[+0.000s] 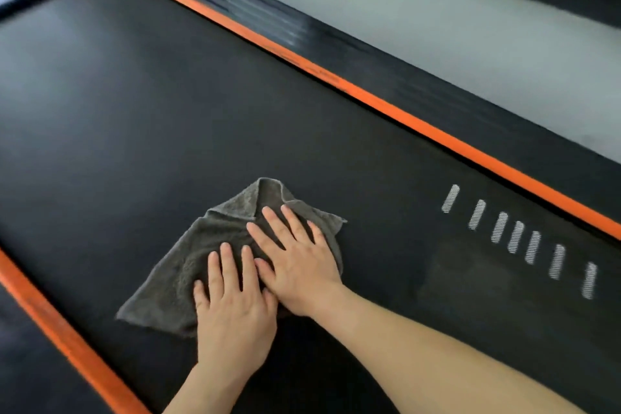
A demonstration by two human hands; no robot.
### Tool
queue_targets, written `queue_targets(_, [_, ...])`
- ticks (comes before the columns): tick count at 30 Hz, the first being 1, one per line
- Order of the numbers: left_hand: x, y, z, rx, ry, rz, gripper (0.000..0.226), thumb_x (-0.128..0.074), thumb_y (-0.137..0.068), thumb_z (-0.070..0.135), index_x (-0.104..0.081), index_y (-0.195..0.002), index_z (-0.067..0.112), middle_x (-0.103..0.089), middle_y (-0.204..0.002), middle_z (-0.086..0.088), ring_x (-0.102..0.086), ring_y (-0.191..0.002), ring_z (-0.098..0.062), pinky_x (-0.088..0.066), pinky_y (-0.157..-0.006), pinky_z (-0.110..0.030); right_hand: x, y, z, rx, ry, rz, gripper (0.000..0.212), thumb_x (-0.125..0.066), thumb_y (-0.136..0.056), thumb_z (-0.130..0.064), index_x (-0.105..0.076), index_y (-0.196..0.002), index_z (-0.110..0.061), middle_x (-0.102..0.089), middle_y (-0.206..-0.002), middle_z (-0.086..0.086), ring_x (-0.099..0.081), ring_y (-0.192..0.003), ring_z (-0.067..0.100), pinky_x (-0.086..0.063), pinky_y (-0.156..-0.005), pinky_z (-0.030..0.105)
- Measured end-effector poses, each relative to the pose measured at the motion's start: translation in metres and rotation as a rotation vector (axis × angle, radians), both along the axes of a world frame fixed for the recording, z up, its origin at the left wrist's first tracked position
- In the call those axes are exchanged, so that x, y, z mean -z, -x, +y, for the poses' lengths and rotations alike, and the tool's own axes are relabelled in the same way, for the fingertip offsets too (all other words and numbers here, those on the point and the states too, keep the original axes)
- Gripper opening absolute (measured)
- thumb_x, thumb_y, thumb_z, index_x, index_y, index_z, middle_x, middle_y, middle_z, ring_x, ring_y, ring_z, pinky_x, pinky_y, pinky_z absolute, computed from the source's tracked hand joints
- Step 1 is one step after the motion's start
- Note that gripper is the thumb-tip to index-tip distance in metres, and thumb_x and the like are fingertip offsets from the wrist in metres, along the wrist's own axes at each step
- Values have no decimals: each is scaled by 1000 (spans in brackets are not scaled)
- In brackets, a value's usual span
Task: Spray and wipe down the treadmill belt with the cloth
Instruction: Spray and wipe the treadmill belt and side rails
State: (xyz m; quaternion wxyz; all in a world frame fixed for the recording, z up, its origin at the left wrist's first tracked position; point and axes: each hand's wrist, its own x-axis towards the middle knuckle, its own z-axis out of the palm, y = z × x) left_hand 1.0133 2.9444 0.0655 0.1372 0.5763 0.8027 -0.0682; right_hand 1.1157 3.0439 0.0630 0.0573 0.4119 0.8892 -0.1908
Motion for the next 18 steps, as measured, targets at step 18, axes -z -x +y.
queue_targets(18, [-52, -218, 26, 460, 228, -132, 89, 14, -80, 55, -2, -159, 17, 3, -166, -7, 4, -153, -22, -4, -124, -36, -1, -258, -43, 877, -59, -42, 61, -18, -101, -49, -15, -158, -28, -9, -166, 6, -6, -153, 27, -3, -120, 52])
